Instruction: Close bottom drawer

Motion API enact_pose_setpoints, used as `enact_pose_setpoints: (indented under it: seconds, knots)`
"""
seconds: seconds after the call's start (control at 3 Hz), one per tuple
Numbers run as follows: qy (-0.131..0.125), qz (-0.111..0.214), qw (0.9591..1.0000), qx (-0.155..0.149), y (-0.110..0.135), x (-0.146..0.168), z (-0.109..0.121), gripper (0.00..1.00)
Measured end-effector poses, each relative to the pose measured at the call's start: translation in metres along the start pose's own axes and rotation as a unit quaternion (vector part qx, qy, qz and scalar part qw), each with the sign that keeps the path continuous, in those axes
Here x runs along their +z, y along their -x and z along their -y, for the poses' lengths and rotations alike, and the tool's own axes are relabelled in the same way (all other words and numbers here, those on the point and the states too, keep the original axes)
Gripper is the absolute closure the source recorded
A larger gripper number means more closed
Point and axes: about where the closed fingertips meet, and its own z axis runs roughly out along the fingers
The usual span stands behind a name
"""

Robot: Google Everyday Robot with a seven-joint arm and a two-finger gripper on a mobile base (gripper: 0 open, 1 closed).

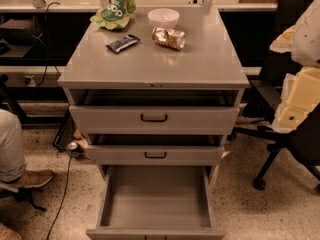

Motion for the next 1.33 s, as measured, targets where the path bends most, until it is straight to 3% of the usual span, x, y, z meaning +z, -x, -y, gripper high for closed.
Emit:
enact_pose_setpoints:
  seconds: [0.33, 0.67, 1.0, 1.33]
  knots:
    - [0.000, 0.000, 1.0000, 0.000, 0.000, 0.000, 0.000, 0.00]
    - [0.017, 0.002, 0.9998, 0.010, -0.001, 0.033, -0.005, 0.00]
    - [0.055, 0.011, 0.9979, 0.032, 0.000, 0.123, -0.022, 0.00]
    - [0.111, 0.025, 0.9919, 0.056, 0.001, 0.234, -0.062, 0.00]
